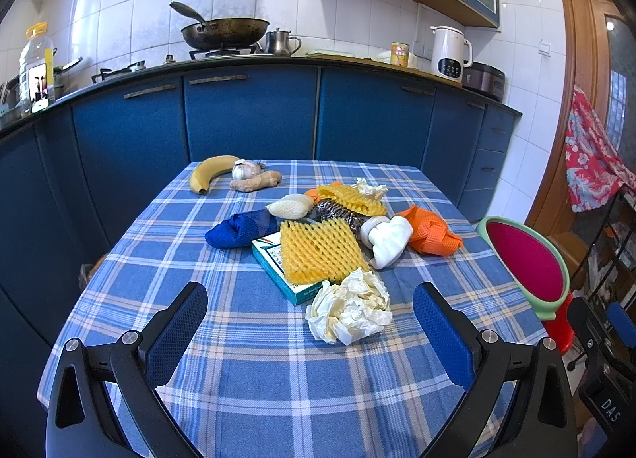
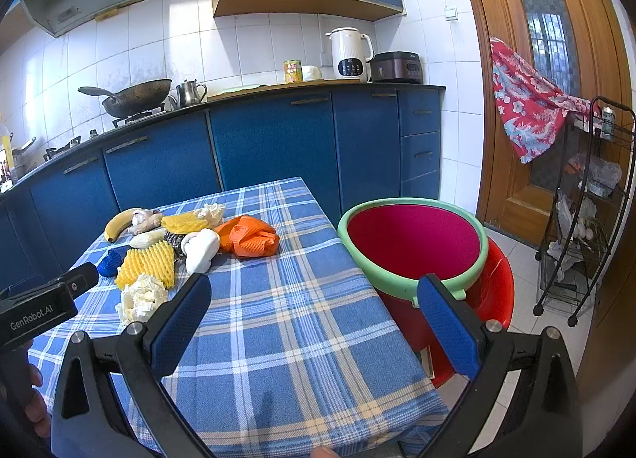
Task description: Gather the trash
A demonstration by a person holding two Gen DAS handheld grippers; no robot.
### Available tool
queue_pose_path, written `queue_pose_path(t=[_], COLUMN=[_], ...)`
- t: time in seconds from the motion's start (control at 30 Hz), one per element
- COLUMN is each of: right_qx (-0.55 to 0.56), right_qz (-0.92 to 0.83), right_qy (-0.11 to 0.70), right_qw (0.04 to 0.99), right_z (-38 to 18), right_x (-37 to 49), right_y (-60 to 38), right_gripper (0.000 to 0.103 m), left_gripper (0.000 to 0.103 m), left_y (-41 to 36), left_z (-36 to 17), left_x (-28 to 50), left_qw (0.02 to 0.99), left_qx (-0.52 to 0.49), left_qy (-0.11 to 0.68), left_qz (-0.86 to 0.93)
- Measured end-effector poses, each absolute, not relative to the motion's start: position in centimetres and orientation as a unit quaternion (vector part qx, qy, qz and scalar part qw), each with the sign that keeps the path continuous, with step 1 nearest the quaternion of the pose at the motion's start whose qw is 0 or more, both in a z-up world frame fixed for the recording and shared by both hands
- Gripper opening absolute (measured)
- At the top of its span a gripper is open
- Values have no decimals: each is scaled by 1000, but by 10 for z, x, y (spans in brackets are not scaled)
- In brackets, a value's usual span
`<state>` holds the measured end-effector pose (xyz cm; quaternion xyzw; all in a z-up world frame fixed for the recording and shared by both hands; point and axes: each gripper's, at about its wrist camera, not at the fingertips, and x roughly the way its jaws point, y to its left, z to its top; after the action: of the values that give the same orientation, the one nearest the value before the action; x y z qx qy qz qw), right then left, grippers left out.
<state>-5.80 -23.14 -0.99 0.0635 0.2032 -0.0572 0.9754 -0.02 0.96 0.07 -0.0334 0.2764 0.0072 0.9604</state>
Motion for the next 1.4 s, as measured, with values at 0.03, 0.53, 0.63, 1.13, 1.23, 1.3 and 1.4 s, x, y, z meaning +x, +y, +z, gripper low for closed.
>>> queue_pose_path(t=[0.03,0.53,0.63,1.13,1.23,1.3,1.4], right_qx=[63,62,64,67,70,72,69], right_qz=[-57,-50,-41,14,11,8,-6], right_qy=[204,216,221,291,308,321,334], right_qw=[975,973,972,954,949,944,940], right_z=[-11,-3,3,10,6,2,-4], right_x=[-58,-35,-23,60,76,87,102], right_y=[-231,-234,-235,-222,-218,-216,-214], right_gripper=[102,102,102,102,102,102,102], left_gripper=[103,103,103,102,97,96,93], left_y=[10,23,31,91,98,105,110], left_z=[1,2,4,-1,-8,-14,-24], left_x=[0,20,30,107,125,136,150], left_qw=[960,955,953,936,932,928,922], left_qx=[-33,-31,-39,-56,-58,-63,-61], left_qy=[276,293,301,340,351,361,378], left_qz=[7,21,25,73,70,66,53])
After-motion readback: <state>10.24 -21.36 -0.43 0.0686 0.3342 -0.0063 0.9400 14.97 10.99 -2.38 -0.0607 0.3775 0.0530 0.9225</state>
